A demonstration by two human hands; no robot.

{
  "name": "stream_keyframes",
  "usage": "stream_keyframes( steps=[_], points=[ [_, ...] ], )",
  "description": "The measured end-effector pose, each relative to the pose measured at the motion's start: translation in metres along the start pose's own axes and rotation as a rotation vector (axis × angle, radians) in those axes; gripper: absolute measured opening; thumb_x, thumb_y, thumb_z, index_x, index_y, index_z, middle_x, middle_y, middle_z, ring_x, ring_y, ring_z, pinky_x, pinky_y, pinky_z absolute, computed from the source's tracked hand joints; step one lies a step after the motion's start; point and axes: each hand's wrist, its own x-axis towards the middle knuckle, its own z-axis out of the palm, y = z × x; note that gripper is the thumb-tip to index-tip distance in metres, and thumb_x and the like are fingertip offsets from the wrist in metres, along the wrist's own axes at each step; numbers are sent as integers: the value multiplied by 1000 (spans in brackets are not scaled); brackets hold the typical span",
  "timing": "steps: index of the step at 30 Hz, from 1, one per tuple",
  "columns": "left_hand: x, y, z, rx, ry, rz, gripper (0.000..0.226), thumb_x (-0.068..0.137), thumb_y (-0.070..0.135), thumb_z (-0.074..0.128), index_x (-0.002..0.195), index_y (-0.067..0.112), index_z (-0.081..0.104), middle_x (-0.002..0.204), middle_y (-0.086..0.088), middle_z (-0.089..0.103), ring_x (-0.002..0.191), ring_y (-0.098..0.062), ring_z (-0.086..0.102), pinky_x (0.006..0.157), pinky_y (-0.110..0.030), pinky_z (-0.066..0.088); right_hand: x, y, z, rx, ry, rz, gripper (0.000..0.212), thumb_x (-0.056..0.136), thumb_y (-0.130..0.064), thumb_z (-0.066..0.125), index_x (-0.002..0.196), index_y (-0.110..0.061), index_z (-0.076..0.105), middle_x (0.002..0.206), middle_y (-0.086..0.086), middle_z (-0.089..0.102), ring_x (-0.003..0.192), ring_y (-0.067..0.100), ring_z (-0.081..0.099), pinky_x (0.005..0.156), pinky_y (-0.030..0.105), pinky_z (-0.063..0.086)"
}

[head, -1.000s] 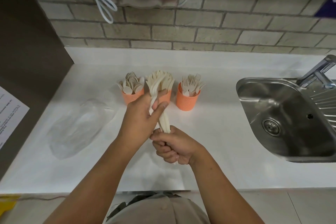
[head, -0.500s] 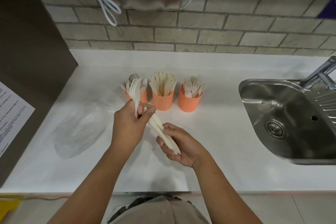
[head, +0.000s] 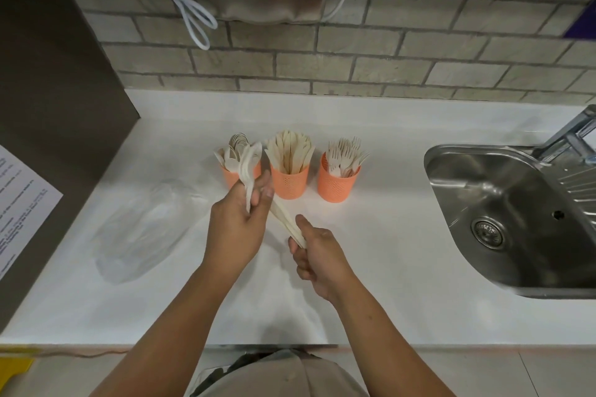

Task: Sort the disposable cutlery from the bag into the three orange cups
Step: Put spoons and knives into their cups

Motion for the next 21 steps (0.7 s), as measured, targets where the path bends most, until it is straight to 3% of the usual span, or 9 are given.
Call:
stream_keyframes(
  steps=[2, 5, 7, 10, 13, 15, 17, 19, 21],
  points=[
    [6, -6, 0, -206, -30, -125, 28, 95, 46, 70, 102, 20, 63, 109, 32, 71, 103, -2, 70, 91, -28, 56, 1, 0, 4, 73, 57, 5, 51, 105, -50, 48, 71, -13, 56, 60, 4, 30, 49, 16, 21, 46, 27, 20],
    [9, -12, 1, -467, -187, -275, 46, 92, 29, 78, 116, -3, 55, 117, 7, 76, 116, -21, 71, 101, -56, 55, 3, -4, 6, 159, 110, -21, 50, 107, -49, 44, 76, -11, 55, 59, 1, 30, 48, 16, 21, 44, 27, 21],
    [3, -12, 7, -446, -282, -288, 41, 95, 19, 75, 117, -8, 55, 116, -2, 77, 115, -23, 71, 105, -56, 53, 2, -7, 10, 148, 73, -39, 49, 108, -49, 42, 82, -10, 57, 59, 1, 30, 47, 15, 22, 45, 27, 20],
    [-6, -14, 18, -395, -217, -296, 28, 90, 31, 77, 103, 9, 68, 99, -6, 80, 100, -27, 76, 101, -57, 54, -1, -9, 18, 88, -28, -36, 52, 106, -56, 41, 84, -12, 59, 59, 2, 32, 47, 14, 22, 47, 28, 17],
    [-2, -16, 18, -458, -173, -324, 11, 95, 20, 73, 105, 15, 74, 100, -8, 80, 99, -28, 76, 100, -54, 55, 5, -13, 15, -143, -25, -97, 57, 105, -56, 37, 77, -12, 60, 64, 5, 51, 51, 17, 41, 50, 29, 33],
    [2, -15, 14, -507, -177, -331, 14, 99, 6, 66, 109, 15, 72, 107, -8, 80, 105, -28, 75, 100, -47, 56, 12, -19, 9, -314, 65, -226, 50, 103, -52, 37, 86, -14, 65, 83, 1, 67, 73, 18, 60, 70, 32, 47],
    [4, -16, 13, -525, -221, -319, 12, 100, 1, 63, 107, 10, 67, 107, -8, 79, 108, -31, 74, 97, -41, 59, 17, -34, 1, -325, 121, -380, 35, 103, -43, 45, 97, -17, 69, 99, -3, 67, 90, 5, 64, 83, 22, 48],
    [4, -17, 14, -494, -300, -299, 13, 100, 2, 64, 109, 10, 68, 104, -7, 79, 107, -32, 74, 97, -41, 59, 20, -52, -3, -322, 27, -495, 21, 104, -26, 54, 102, -12, 70, 103, 5, 66, 84, 1, 66, 76, 15, 51],
    [3, -19, 15, -450, -387, -273, 16, 100, 5, 65, 111, 14, 70, 98, -4, 78, 105, -30, 74, 100, -46, 57, 24, -64, -5, -417, -74, -561, 18, 103, -20, 58, 101, -7, 71, 100, 16, 65, 74, 15, 65, 67, 26, 57]
  ],
)
